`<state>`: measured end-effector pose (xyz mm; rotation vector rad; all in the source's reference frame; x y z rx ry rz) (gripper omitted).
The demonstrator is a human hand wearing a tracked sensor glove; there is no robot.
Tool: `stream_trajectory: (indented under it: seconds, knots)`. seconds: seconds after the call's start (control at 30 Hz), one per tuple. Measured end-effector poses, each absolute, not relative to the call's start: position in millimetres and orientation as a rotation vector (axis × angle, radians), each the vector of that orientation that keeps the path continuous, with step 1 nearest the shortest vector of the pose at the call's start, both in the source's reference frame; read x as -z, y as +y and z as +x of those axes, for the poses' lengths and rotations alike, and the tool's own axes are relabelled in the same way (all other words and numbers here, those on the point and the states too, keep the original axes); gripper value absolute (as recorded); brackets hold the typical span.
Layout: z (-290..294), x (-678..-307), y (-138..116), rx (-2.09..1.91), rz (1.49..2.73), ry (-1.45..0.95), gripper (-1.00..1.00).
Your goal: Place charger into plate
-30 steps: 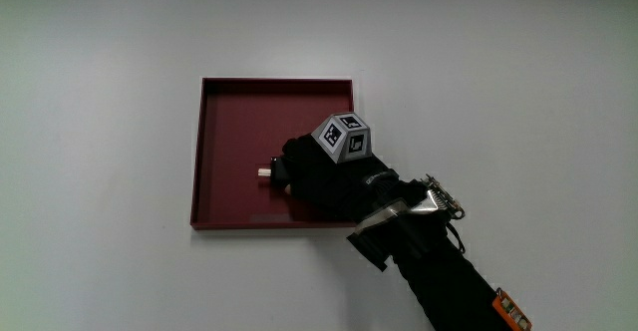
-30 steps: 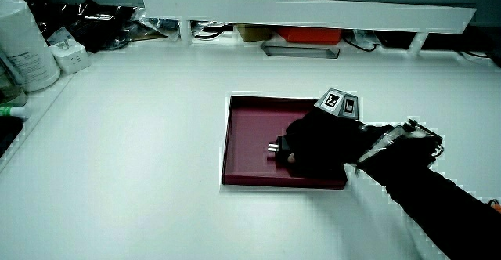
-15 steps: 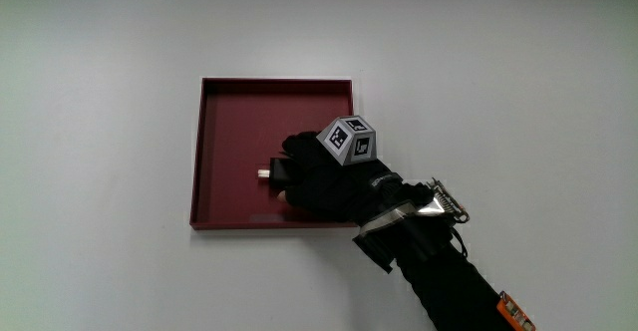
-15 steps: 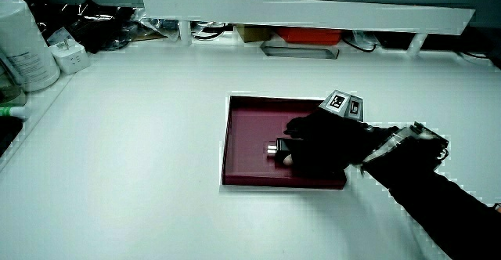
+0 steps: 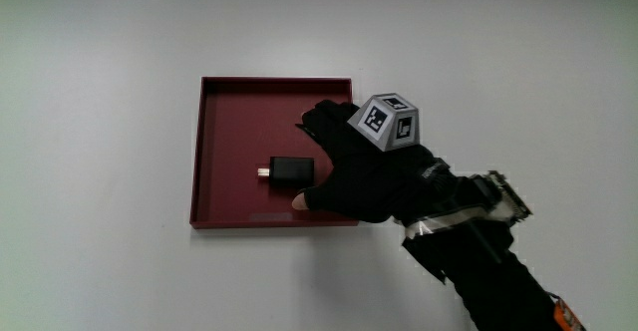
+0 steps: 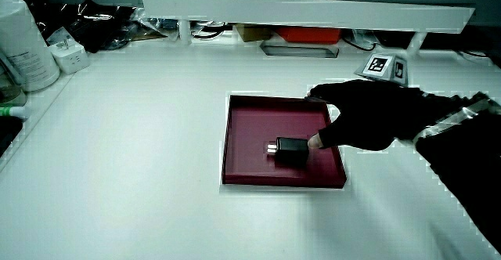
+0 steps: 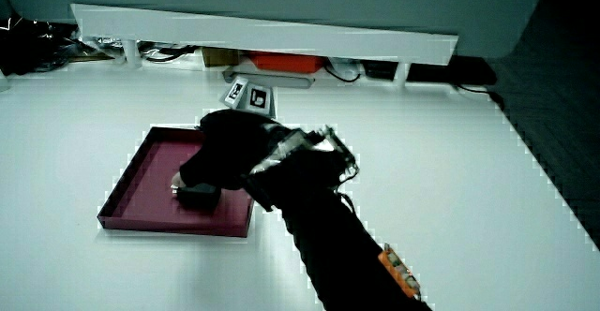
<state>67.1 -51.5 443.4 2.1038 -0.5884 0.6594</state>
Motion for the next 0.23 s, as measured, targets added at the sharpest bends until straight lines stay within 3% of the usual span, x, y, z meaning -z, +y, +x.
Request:
stream_trajectory:
  seconds: [0.23]
  knots:
    - [81.3,-400.3,-52.2,-0.599,2.133,-0.618,-1.0]
